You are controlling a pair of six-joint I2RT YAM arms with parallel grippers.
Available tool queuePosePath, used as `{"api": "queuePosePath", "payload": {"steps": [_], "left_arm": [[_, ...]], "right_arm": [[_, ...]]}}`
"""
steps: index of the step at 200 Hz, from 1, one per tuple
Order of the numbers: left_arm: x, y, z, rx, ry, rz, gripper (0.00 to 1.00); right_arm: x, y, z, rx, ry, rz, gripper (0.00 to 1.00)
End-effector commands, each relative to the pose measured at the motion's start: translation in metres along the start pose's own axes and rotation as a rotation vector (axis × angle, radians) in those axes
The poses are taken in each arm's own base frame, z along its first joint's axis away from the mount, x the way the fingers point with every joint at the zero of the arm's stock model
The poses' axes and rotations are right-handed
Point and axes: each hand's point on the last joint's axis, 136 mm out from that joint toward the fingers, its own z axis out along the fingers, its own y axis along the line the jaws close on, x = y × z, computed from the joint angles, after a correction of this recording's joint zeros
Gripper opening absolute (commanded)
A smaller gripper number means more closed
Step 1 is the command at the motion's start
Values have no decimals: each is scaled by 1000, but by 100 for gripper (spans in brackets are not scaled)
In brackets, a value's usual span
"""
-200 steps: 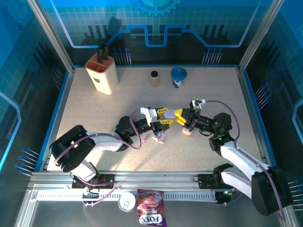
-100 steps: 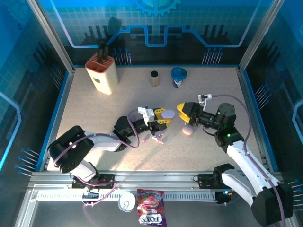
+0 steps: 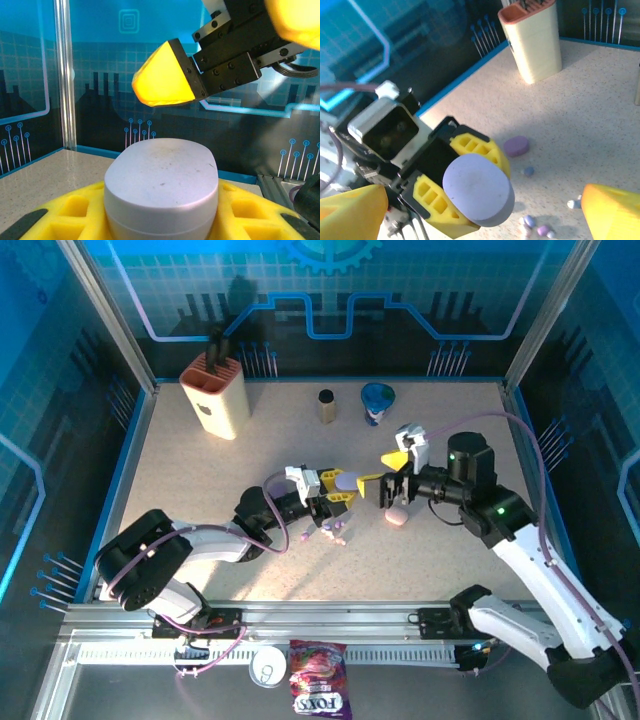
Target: Insert the wireless bluetooth earbuds into the charging case
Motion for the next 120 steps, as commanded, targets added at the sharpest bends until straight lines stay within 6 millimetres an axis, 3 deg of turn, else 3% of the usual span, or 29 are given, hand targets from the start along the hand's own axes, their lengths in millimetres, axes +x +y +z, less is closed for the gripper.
{"api": "queuePosePath", "payload": {"steps": [1,120], "left_arm": [[-13,-7,-3,39,-33,20,25],[-16,-10,-2,56,-39,17,24]], "right_arm": [[18,-11,8,105,110,-152,100],[19,-33,25,265,135,-283,100]]}}
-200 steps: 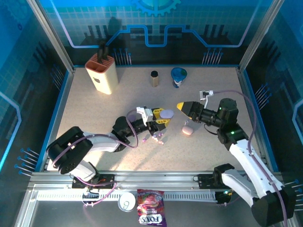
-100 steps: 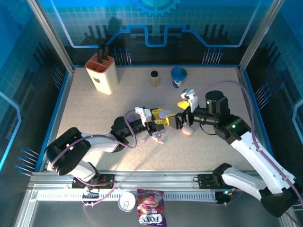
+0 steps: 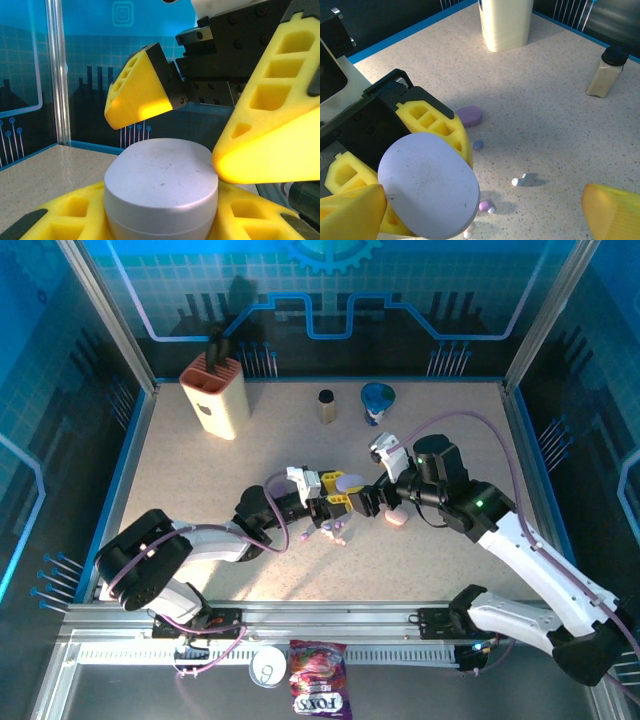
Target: Insert the wireless bluetooth earbuds into the charging case
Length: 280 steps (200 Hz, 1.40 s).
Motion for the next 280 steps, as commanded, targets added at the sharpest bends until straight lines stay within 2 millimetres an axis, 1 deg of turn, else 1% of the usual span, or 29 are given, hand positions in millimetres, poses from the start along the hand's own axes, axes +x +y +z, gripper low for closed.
{"api": "queuePosePath", "payload": {"steps": [1,45,72,91,122,161,175,200,241,259,280], "left_arm": [[-22,-8,-2,31,-63,27,24],[-21,-11,-3,45,-59,24,24],[-19,-12,-3,52,-55,21,23],[-19,-12,-4,56,-54,18,24],[-19,-16,-5,69,-53,14,23],[-21,-18,-7,76,-51,4,23],[-22,-19,-7,83,-52,-2,23],[-25,-23,-7,106,-46,-13,23],[-29,-31,-9,141,-33,-31,23],[-28,-31,-10,137,-25,-36,24],[-26,-31,-11,132,-20,-39,24]], "right_arm": [[-6,-13,1,89,-10,-53,100],[-29,-23,-8,172,-130,-94,100],[-37,-26,-8,189,-152,-88,100],[-40,-24,-5,175,-158,-83,100],[-46,-27,-8,172,-177,-46,100],[-42,-31,-7,148,-142,-15,99],[-40,-26,-7,116,-124,-32,98],[-35,-12,-8,13,-95,-65,94],[-32,-2,-15,-91,-85,-94,83],[-36,0,-20,-124,-106,-87,84],[-45,14,-31,-189,-174,-120,91]]}}
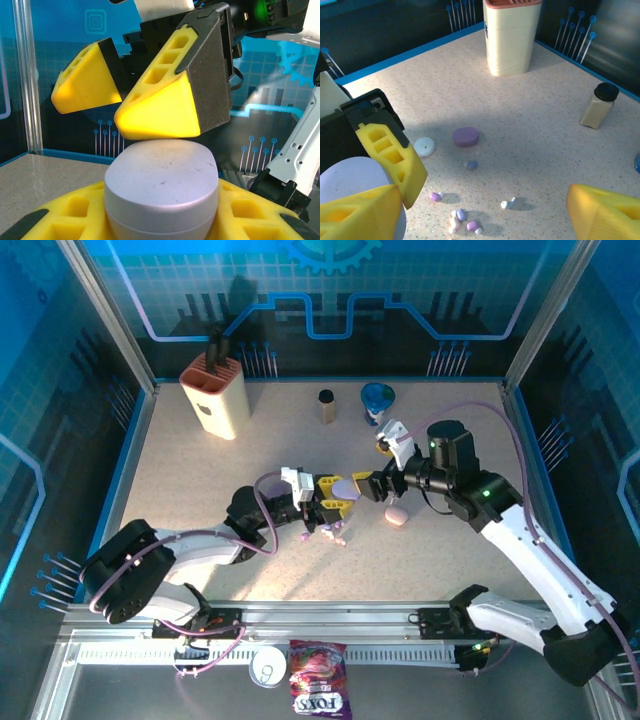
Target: Insert the wireless bluetooth earbuds into the charging case
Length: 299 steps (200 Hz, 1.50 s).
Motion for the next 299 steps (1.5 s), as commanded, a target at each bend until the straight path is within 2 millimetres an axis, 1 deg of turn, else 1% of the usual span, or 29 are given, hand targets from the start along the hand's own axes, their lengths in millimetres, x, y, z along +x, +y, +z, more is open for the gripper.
{"api": "queuePosePath", "payload": {"steps": [1,13,26,43,65,80,107,139,150,174,188,212,238,251,274,299], "left_arm": [[-5,-8,-1,30,-6,-8,24],[-3,-8,-1,32,1,-12,24],[-2,-8,-1,36,7,-17,24],[-3,-9,0,48,10,-21,24],[-5,-11,1,65,12,-28,24],[-7,-13,1,71,12,-31,24],[-7,-15,0,76,17,-34,24],[-9,-15,0,78,14,-36,24],[-9,-15,0,77,15,-37,24],[-8,-15,0,77,20,-36,24],[-7,-15,0,77,22,-36,24],[-7,-15,1,80,20,-33,24],[-4,-14,0,77,26,-33,24],[-1,-13,-1,75,31,-31,24],[-1,-13,-1,78,27,-25,23],[-4,-15,-1,88,19,-28,23]], "right_arm": [[-21,25,-17,-120,-93,-54,91],[-25,32,-22,-153,-118,-73,93],[-25,43,-24,-203,-124,-114,95],[-16,52,-20,-216,-92,-195,98],[-5,55,-16,-203,-37,-274,99],[-3,58,-14,-204,-17,-308,100],[-1,52,-10,-174,10,-325,100],[6,43,-4,-131,64,-358,100],[8,44,-4,-135,79,-372,100],[8,41,-2,-131,96,-382,100],[5,32,1,-83,93,-364,100],[-3,21,0,-45,67,-308,95],[-9,17,-3,-52,30,-272,90],[-10,19,-4,-66,18,-261,88],[-9,21,-1,-88,17,-250,86],[-6,18,2,-81,26,-244,83]]}}
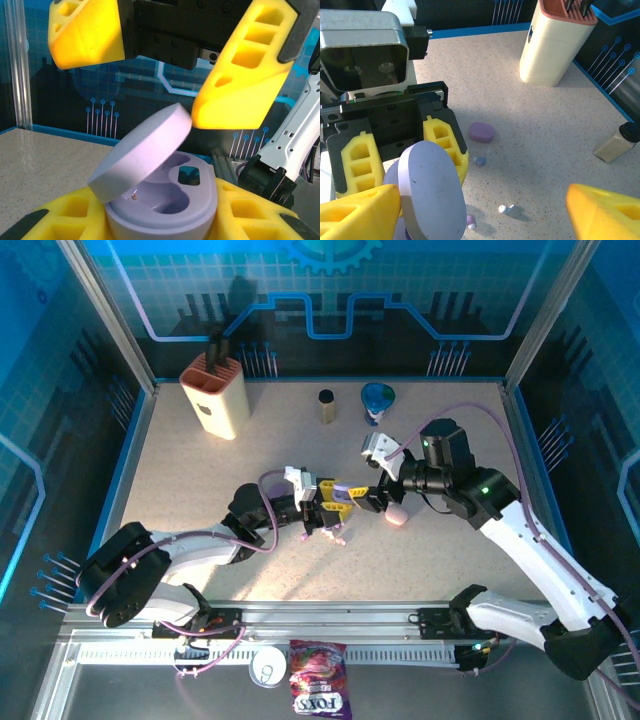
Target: Insert the wireless bluetooth earbuds into the charging case
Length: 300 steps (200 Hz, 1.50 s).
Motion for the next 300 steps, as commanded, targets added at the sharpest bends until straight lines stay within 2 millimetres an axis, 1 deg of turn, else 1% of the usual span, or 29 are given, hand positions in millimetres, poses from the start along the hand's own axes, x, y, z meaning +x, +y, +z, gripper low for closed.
{"api": "queuePosePath", "payload": {"steps": [1,52,89,115,135,140,158,175,190,194,205,225,241,251,275,300], "left_arm": [[-17,-14,1,72,-53,49,23],[-19,-17,0,83,-49,52,23],[-20,-19,0,93,-50,54,23],[-23,-20,0,98,-55,53,23],[-24,-20,0,98,-52,51,23],[-24,-21,0,99,-52,53,23],[-23,-20,0,96,-49,51,23],[-24,-19,0,88,-54,50,23],[-24,-13,0,55,-54,35,25],[-24,-12,0,48,-52,32,27],[-24,-7,1,24,-49,21,41],[-22,-3,2,4,-45,12,51],[-20,0,3,-6,-36,4,54],[-19,0,3,-9,-34,1,58],[-18,2,3,-17,-38,-3,63],[-19,4,4,-22,-44,-9,64]], "right_arm": [[-1,-12,1,37,-4,17,82],[-2,-15,5,27,-10,40,73],[1,3,6,-97,-3,30,61],[6,10,8,-145,19,28,42],[7,10,9,-144,21,28,23],[7,9,10,-143,20,28,19],[5,8,10,-132,2,11,0],[4,7,10,-112,-15,-7,0],[2,7,9,-94,-25,-28,0],[1,6,8,-86,-29,-34,0],[0,6,8,-71,-35,-49,0],[-3,2,9,-35,-44,-69,0],[-4,0,9,-6,-46,-78,0],[-4,-1,10,2,-45,-80,0],[-6,0,11,9,-51,-88,0],[-5,3,13,-3,-46,-90,0]]}}
